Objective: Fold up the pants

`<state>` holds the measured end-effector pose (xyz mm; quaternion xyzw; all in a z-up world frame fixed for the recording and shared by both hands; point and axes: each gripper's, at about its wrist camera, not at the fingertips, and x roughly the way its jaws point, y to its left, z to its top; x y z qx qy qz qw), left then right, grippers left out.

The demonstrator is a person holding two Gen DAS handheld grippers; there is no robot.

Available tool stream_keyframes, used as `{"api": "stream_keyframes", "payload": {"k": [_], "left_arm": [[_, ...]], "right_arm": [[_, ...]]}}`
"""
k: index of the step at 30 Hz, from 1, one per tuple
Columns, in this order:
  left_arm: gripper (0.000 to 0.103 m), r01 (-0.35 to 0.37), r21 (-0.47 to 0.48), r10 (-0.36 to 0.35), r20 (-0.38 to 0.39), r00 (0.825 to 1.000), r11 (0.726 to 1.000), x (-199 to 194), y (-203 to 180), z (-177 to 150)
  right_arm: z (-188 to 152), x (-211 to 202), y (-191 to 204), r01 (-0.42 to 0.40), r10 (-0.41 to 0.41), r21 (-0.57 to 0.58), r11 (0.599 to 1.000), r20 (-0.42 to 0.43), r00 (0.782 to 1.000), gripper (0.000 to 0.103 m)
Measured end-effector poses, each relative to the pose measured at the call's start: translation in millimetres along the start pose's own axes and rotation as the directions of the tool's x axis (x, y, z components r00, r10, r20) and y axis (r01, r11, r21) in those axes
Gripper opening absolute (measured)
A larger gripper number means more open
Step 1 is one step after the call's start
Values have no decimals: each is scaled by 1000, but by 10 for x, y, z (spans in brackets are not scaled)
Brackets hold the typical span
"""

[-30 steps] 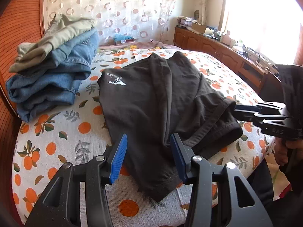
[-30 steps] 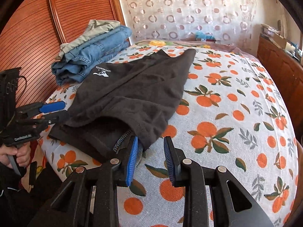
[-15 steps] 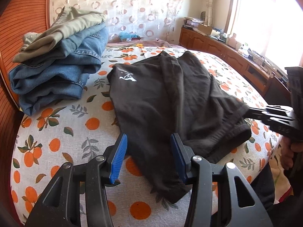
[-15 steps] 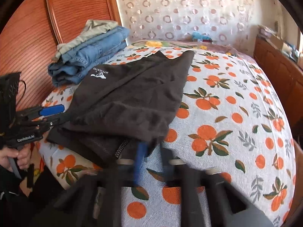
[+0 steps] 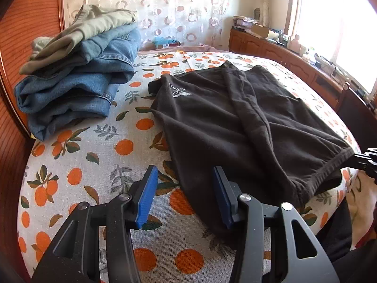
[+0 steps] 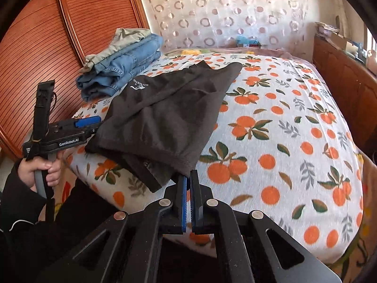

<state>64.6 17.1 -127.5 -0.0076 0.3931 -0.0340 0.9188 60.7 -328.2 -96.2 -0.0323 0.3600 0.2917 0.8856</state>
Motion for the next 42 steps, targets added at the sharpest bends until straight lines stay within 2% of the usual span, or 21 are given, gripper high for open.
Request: {"api": "stream_keyframes", "payload": {"k": [8, 14, 20, 24, 28, 35, 42], "left_arm": [[49, 38, -50, -38, -2, 999, 998, -48, 81, 44], [49, 64, -21, -63, 45, 997, 998, -261, -72, 75], [49, 138, 9, -138, 79, 987, 990, -456, -255, 70], [49, 194, 17, -195, 66, 979, 981, -438, -346, 44], [41, 220, 14, -221, 40, 975, 975, -366, -413, 2], [33, 261, 11, -261, -14, 965, 965, -187, -504, -75], [21, 280, 11, -280, -26, 960, 960, -135, -518, -117]], "right_arm": [[0, -13, -64, -2, 2, 10, 1000, -16, 1000, 3], [45, -189, -86, 31, -31, -4, 1000, 24, 999, 6], [188, -322, -127, 85, -83, -23, 996, 74, 994, 24], [309, -261, -88, 95, -91, -43, 994, 89, 992, 31], [465, -81, -46, 76, -70, -63, 995, 89, 994, 34], [891, 411, -32, 51, -41, -120, 991, 84, 996, 36], [1372, 1074, -111, 41, -38, -154, 987, 26, 999, 37]]}}
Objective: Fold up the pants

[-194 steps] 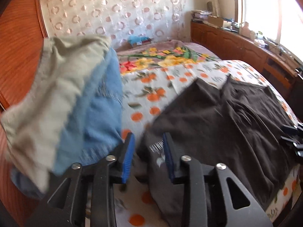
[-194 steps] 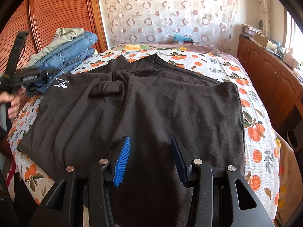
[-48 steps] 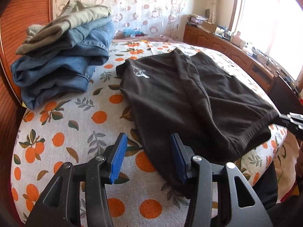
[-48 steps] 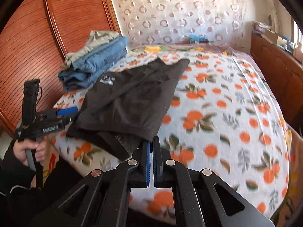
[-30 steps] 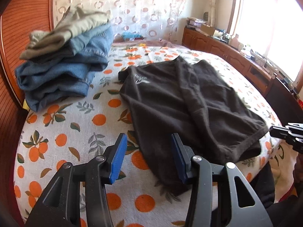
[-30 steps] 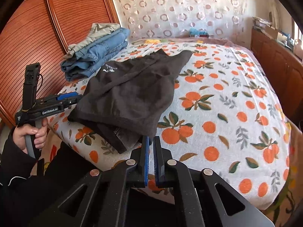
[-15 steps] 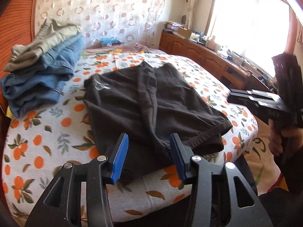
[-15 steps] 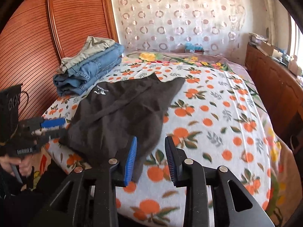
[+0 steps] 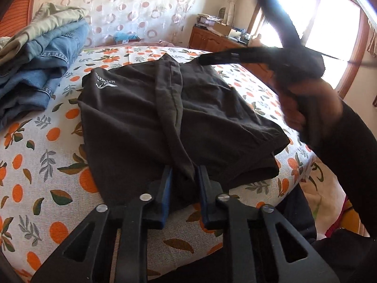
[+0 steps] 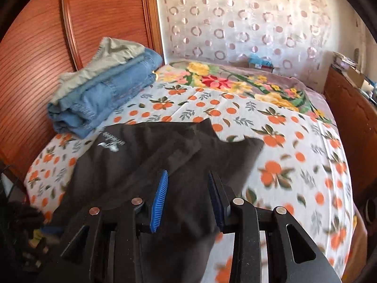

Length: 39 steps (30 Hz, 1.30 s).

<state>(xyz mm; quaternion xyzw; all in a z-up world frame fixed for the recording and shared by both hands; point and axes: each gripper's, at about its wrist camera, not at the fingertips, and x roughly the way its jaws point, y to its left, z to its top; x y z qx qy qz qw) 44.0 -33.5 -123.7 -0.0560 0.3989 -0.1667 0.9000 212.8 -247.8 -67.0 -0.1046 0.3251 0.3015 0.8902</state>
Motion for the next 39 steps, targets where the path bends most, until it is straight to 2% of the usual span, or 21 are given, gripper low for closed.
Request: {"api": "stream_keyframes", "payload": {"k": [5, 14, 17, 18, 23, 28, 32, 37, 39], "left_arm": [[13, 3, 5, -3, 5, 1000, 1000, 11, 8, -5], [10, 13, -1, -13, 13, 1000, 1000, 14, 36, 9], [8, 14, -1, -14, 16, 1000, 1000, 5, 34, 6], [8, 16, 0, -16, 22, 1000, 1000, -10, 34, 5], [6, 36, -13, -35, 57, 998, 999, -145, 87, 10], [6, 33, -54, -27, 99, 995, 998, -341, 223, -8], [6, 16, -86, -7, 111, 994, 996, -462, 363, -82], [6, 1, -121, 10, 92, 996, 993, -470, 503, -211], [6, -3, -125, 12, 68, 998, 992, -432, 528, -250]], "right_arm": [[215, 491, -105, -24, 26, 19, 1000, -72, 997, 37], [460, 950, -197, -86, 98, 82, 993, -147, 984, 36], [521, 998, -165, -103, 113, 69, 992, -160, 981, 7], [537, 986, -144, -116, 124, 61, 991, -152, 981, 7], [688, 741, -14, -138, 139, 12, 990, -71, 988, 6], [950, 576, 243, -188, 188, -30, 982, 0, 982, 6], [1081, 631, 567, -217, 217, -78, 973, 4, 976, 6], [1086, 835, 859, -230, 229, -101, 968, -17, 973, 6], [1065, 906, 867, -210, 208, -95, 973, -36, 978, 20]]}}
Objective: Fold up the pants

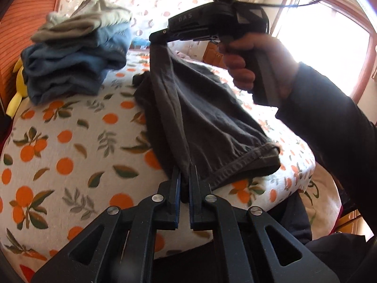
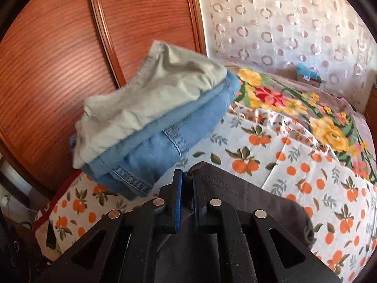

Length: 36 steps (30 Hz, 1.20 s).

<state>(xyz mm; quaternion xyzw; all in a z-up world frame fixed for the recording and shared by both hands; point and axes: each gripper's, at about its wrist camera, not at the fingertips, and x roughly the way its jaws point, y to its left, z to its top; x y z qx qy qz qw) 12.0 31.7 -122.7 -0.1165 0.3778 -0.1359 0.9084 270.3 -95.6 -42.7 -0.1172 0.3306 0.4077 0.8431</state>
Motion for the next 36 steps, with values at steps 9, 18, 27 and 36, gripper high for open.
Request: {"api": "stream_keyframes", "payload": {"k": [9, 18, 27, 36], "left_arm": [[33, -47, -10, 47, 10, 999, 999, -44, 79, 44], [40, -71, 43, 70, 39, 997, 997, -7, 10, 397], [40, -117, 159, 119, -1, 993, 980, 489, -60, 1024], [40, -219, 215, 241, -84, 967, 952, 1138, 95, 1457]], "right_arm": [[-358, -386, -188, 59, -59, 52, 997, -7, 998, 29], [-1325, -1014, -117, 126, -127, 67, 990, 8, 992, 29], [-1769, -1114, -162, 168, -170, 106, 980, 7, 985, 29], [-1872, -1045, -257, 202, -203, 153, 967, -10, 979, 29]]}}
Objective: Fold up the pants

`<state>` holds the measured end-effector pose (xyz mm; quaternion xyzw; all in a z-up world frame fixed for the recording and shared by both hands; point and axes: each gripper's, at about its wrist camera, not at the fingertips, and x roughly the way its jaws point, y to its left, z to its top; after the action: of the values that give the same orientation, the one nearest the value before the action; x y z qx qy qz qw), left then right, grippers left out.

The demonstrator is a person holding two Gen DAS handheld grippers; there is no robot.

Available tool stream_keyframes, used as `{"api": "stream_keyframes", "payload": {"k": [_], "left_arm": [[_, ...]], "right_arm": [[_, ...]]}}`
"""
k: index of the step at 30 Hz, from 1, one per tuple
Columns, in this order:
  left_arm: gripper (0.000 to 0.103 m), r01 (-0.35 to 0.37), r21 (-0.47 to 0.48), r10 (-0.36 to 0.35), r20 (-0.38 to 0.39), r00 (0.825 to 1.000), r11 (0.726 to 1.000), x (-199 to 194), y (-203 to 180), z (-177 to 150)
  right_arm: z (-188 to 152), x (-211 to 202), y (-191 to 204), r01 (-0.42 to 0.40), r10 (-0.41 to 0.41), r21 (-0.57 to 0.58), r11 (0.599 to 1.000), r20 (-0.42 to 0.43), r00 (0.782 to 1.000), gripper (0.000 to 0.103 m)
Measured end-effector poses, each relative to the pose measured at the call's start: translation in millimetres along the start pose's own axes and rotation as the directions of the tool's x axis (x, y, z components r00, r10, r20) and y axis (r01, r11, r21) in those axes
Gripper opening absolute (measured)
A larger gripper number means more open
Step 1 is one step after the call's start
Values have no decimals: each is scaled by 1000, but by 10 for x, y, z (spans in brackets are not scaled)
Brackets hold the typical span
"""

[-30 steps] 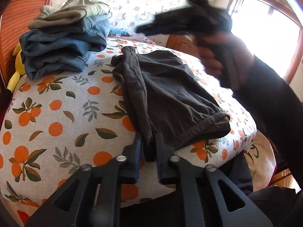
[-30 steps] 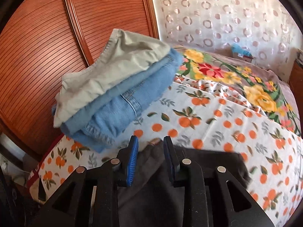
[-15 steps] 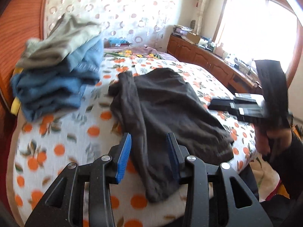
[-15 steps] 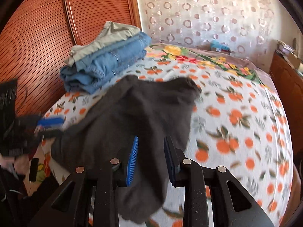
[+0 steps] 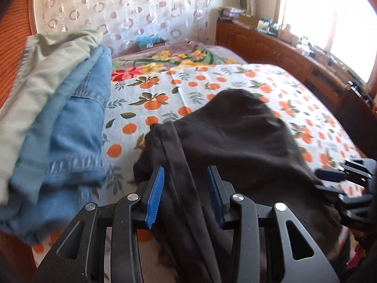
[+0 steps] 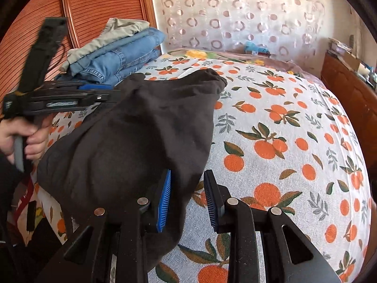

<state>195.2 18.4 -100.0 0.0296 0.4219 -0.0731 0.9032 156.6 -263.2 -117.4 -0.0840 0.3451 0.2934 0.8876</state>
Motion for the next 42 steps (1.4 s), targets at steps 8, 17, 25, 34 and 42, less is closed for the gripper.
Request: {"api": "stream_keyframes", "payload": {"k": [8, 17, 25, 34, 42], "left_arm": [[36, -199, 62, 201, -20, 979, 978, 164, 31, 63], [34, -256, 14, 255, 20, 967, 967, -142, 184, -56], [35, -170, -38, 172, 78, 982, 985, -499, 94, -235], [48, 17, -26, -14, 116, 993, 1000, -837, -304, -688], [48, 110, -40, -106, 91, 990, 993, -895, -576, -1033]], "right_arm": [[-24, 24, -12, -5, 5, 0, 1000, 5, 1000, 29], [-35, 11, -39, -3, 3, 8, 1000, 9, 1000, 29], [-39, -8, -75, -3, 3, 19, 1000, 13, 1000, 29], [-244, -395, -127, -5, 5, 13, 1000, 27, 1000, 29], [-517, -579, 11, -56, 56, 6, 998, -2, 998, 29]]}}
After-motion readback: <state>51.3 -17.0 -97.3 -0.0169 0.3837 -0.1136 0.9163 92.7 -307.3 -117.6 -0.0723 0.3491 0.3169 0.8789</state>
